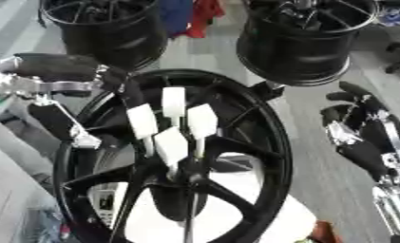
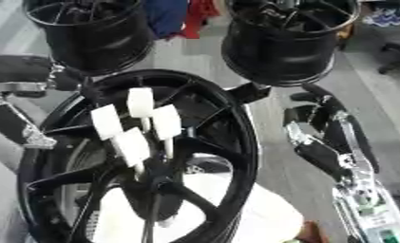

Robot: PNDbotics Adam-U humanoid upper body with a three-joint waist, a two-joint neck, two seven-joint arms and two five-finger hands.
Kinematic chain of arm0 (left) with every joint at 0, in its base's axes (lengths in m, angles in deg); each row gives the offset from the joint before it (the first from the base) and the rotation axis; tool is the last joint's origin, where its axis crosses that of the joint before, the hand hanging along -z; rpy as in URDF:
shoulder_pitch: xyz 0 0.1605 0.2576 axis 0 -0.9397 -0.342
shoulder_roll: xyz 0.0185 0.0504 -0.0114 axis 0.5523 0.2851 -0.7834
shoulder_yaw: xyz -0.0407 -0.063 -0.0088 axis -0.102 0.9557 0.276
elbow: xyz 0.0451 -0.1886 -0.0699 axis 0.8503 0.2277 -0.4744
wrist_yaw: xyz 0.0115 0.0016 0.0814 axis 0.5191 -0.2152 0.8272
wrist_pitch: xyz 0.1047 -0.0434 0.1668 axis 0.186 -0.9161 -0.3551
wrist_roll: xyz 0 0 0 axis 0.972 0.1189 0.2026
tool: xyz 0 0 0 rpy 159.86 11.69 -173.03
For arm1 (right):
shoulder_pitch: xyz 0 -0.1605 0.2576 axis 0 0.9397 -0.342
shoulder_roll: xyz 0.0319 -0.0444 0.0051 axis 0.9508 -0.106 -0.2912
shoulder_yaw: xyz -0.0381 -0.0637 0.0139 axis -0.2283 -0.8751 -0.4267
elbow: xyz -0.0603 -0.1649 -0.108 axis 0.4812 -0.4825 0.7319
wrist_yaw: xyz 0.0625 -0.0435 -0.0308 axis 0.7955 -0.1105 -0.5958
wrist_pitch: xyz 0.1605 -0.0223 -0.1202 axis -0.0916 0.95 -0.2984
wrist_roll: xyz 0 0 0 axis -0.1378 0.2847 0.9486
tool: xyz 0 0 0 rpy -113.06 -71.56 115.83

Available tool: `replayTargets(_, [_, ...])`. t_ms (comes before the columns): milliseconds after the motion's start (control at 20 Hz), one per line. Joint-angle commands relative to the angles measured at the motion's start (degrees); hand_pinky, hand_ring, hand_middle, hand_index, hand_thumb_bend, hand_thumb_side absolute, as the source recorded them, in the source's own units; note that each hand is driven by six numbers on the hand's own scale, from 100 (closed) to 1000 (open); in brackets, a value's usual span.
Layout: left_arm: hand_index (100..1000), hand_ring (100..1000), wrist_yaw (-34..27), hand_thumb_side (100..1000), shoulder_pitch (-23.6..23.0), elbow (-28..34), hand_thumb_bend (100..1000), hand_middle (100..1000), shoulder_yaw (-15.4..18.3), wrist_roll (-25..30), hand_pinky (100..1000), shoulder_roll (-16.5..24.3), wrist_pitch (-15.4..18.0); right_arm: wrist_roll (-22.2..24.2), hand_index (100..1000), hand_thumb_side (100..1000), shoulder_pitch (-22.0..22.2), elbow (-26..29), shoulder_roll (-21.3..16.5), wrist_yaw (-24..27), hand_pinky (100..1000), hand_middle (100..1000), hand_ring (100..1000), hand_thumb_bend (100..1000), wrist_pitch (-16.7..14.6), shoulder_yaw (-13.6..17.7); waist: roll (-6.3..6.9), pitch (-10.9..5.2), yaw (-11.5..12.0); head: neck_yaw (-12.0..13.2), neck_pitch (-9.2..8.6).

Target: Pull the pin out of the wheel hub.

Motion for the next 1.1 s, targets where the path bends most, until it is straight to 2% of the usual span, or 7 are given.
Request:
replayTargets(50, [880, 766, 2.17, 420, 1.71, -0.78, 365, 814, -0.58, -0.62, 762, -0.58, 0.96, 0.15, 882, 196, -0.34, 0.56, -1.13, -0.26, 652, 716, 651, 180, -0.14, 0.09, 0.02, -0.76, -0.13, 0.21, 0.10])
replayTargets(450, [860, 725, 3.64, 359, 2.44, -3.71, 324, 784, -1.38, 3.03, 704, -2.11, 3.66, 0.12, 882, 192, -0.25, 0.40, -1.09, -0.24, 652, 715, 651, 179, -0.18, 0.09, 0.27, -0.74, -0.54, 0.34, 0.08])
replayTargets(500, [845, 703, 3.70, 329, 2.49, -4.06, 300, 773, -1.40, 3.33, 677, -2.30, 3.88, 0.11, 882, 192, -0.24, 0.38, -1.08, -0.24, 652, 715, 651, 179, -0.19, 0.09, 0.30, -0.74, -0.59, 0.33, 0.07])
replayTargets(750, [816, 665, 3.51, 291, 2.62, -5.47, 265, 743, -1.79, 5.52, 623, -2.94, 5.24, 0.08, 882, 191, -0.19, 0.29, -1.02, -0.24, 652, 715, 651, 180, -0.22, 0.11, 0.35, -0.70, -0.83, 0.35, 0.03])
replayTargets(1100, [763, 594, 1.98, 246, 2.66, -6.08, 209, 663, -1.85, 9.28, 552, -3.26, 6.62, 0.07, 882, 191, -0.19, 0.17, -0.98, -0.28, 652, 715, 651, 181, -0.27, 0.13, 0.55, -0.68, -0.87, 0.32, 0.05])
